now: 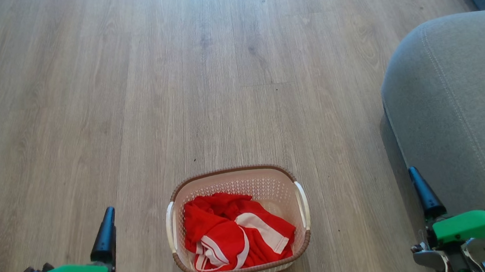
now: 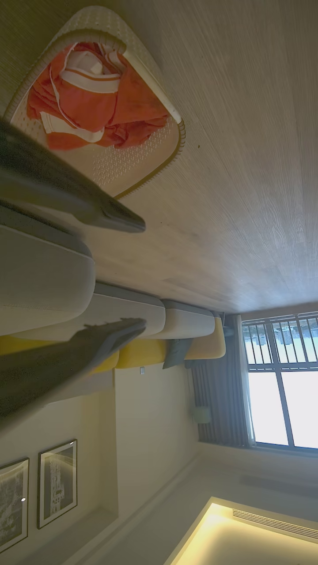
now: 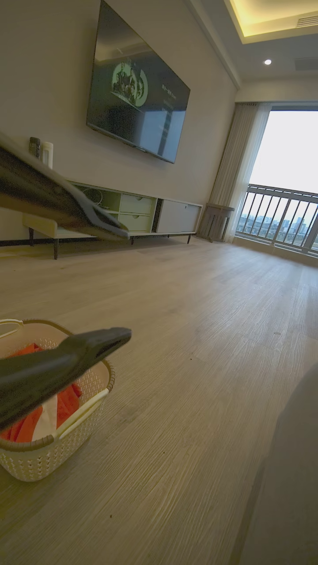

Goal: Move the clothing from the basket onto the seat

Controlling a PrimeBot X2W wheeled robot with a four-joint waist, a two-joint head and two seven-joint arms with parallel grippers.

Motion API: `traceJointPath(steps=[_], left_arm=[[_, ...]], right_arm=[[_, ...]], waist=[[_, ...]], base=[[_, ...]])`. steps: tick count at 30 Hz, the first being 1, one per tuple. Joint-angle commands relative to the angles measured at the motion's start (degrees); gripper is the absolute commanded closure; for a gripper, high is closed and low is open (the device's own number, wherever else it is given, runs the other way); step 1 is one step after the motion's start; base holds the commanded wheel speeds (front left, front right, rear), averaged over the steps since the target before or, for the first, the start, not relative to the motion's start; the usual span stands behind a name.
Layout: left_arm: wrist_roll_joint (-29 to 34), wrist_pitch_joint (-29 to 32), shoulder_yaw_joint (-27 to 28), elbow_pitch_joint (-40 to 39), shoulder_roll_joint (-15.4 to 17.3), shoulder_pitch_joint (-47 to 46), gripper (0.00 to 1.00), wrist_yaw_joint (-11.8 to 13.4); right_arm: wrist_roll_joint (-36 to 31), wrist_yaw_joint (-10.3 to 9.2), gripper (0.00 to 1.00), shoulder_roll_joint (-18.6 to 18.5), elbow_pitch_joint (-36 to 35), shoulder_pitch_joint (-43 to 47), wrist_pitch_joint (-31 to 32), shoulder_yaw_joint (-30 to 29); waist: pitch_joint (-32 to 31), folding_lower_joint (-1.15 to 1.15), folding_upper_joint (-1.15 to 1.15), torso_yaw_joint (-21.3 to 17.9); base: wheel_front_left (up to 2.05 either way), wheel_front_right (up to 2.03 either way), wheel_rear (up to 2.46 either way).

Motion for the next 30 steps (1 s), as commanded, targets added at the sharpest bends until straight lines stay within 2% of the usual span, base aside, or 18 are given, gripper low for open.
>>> traceJointPath(steps=[1,30], left_arm=[[1.2,-0.5,0.1,-2.0,0.4,-3.0,0.0,0.1],[25.8,-5.3,-1.5,-5.3,0.6,-3.3,0.0,1.3]], right_arm=[[-1.8,0.01,0.0,-1.2,-2.2,-3.0,-0.7,0.6],[-24.7,0.01,0.0,-3.2,-2.3,-5.1,-5.6,5.6]], waist=[[0.0,-0.01,0.0,0.0],[0.0,-0.01,0.0,0.6]], base=[[0.0,0.0,0.0],[0.0,0.0,0.0]])
